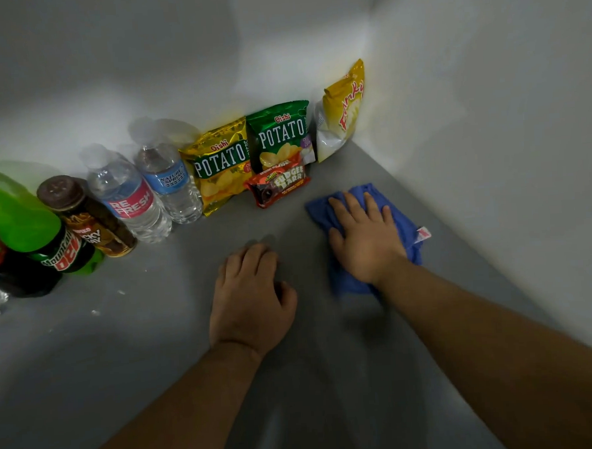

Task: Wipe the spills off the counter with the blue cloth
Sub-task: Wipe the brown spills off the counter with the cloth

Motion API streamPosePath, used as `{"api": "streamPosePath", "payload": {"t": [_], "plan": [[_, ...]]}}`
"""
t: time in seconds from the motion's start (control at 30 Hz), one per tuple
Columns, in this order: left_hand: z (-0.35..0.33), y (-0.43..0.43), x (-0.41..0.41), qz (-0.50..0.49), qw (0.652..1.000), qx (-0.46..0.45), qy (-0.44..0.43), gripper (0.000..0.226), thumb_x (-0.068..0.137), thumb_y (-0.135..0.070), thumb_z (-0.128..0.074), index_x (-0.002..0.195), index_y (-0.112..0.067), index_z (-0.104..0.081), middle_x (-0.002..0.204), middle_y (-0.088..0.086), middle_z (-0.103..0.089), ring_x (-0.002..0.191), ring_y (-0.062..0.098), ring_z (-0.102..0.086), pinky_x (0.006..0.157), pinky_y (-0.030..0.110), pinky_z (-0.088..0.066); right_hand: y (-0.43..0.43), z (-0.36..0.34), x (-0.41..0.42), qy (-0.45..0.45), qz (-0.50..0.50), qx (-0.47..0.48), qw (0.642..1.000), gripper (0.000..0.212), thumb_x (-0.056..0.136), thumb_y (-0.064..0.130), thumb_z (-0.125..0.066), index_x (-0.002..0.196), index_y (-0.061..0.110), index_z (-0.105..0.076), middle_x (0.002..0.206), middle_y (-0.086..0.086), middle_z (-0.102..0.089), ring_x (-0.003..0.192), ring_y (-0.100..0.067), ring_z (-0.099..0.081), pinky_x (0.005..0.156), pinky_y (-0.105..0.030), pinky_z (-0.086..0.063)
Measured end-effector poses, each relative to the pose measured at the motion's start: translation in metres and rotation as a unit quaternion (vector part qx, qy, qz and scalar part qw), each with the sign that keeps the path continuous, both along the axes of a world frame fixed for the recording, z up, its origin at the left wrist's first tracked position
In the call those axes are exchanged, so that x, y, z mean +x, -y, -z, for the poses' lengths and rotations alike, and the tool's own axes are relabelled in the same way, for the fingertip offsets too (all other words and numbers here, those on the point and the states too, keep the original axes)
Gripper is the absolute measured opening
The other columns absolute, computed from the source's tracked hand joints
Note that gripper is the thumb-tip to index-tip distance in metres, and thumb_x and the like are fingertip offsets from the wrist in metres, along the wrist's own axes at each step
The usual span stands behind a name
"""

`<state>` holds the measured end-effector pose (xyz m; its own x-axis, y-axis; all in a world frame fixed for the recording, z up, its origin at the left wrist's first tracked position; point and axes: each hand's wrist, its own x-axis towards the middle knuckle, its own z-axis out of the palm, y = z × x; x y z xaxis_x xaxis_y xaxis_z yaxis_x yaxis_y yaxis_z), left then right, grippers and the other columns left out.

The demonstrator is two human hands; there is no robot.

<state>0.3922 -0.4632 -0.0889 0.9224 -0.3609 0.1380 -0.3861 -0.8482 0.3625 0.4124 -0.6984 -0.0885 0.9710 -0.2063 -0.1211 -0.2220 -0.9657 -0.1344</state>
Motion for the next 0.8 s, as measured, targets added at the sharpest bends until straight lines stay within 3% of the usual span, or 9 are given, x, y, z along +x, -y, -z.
{"api": "streamPosePath", "payload": {"t": [0.07,0.2,0.27,0.37,0.5,0.57,0.8], "plan": [[0.001,0.0,0.0,-0.001,1.0,0.004,0.003,0.04,0.087,-0.03,-0.065,0.124,-0.014,-0.066,0.139,0.008,-0.061,0.128,0.031,-0.055,0.111,0.049,-0.047,-0.019,0.003,-0.001,0.01,0.019,0.003,1.0,0.062,0.105,0.051,-0.023,0.163,0.031,-0.014,0.173,0.002,-0.009,0.159,-0.031,0.001,0.127,-0.054,0.001],[0.0,0.001,0.001,-0.002,1.0,0.003,0.005,0.042,0.086,-0.034,-0.057,0.121,-0.014,-0.067,0.138,0.007,-0.062,0.125,0.031,-0.056,0.109,0.049,-0.048,0.01,-0.005,-0.031,-0.001,-0.148,0.019,0.989,0.065,0.103,0.058,-0.022,0.163,0.035,-0.014,0.172,0.006,-0.011,0.159,-0.026,-0.003,0.128,-0.051,-0.004],[-0.001,0.001,0.001,-0.004,1.0,0.002,0.006,0.042,0.086,-0.035,-0.055,0.121,-0.014,-0.067,0.136,0.007,-0.062,0.124,0.031,-0.056,0.108,0.05,-0.048,0.04,-0.006,-0.04,-0.017,-0.185,0.008,0.983,0.067,0.101,0.064,-0.02,0.163,0.039,-0.012,0.172,0.008,-0.011,0.159,-0.024,-0.004,0.128,-0.051,-0.006],[0.0,0.001,0.001,-0.002,1.0,0.005,0.008,0.044,0.087,-0.036,-0.053,0.123,-0.014,-0.065,0.136,0.007,-0.061,0.124,0.031,-0.055,0.108,0.05,-0.048,0.066,-0.005,-0.024,-0.02,-0.147,-0.008,0.989,0.072,0.098,0.073,-0.018,0.163,0.042,-0.006,0.173,0.007,-0.009,0.159,-0.025,-0.003,0.128,-0.051,-0.004],[0.003,0.0,0.002,-0.001,1.0,0.006,0.011,0.045,0.086,-0.036,-0.056,0.124,-0.014,-0.065,0.137,0.007,-0.061,0.123,0.03,-0.055,0.108,0.047,-0.047,0.048,0.002,0.028,0.001,0.003,-0.017,1.0,0.071,0.101,0.067,-0.021,0.164,0.035,-0.011,0.173,0.001,-0.009,0.158,-0.033,-0.004,0.126,-0.057,-0.005],[0.004,0.0,0.003,-0.002,1.0,0.009,0.016,0.045,0.086,-0.036,-0.056,0.124,-0.014,-0.065,0.137,0.007,-0.06,0.125,0.03,-0.054,0.109,0.047,-0.046,0.028,0.004,0.037,0.006,0.032,-0.016,0.999,0.071,0.102,0.064,-0.022,0.164,0.031,-0.013,0.173,-0.001,-0.01,0.158,-0.037,-0.004,0.125,-0.058,-0.005],[0.003,0.001,0.003,-0.001,1.0,0.015,0.008,0.045,0.086,-0.037,-0.055,0.124,-0.014,-0.064,0.138,0.007,-0.06,0.124,0.032,-0.053,0.108,0.048,-0.045,0.064,-0.005,-0.018,-0.009,-0.233,0.011,0.972,0.072,0.1,0.069,-0.028,0.163,0.033,-0.021,0.171,0.005,-0.018,0.158,-0.03,-0.012,0.127,-0.052,-0.011]]}}
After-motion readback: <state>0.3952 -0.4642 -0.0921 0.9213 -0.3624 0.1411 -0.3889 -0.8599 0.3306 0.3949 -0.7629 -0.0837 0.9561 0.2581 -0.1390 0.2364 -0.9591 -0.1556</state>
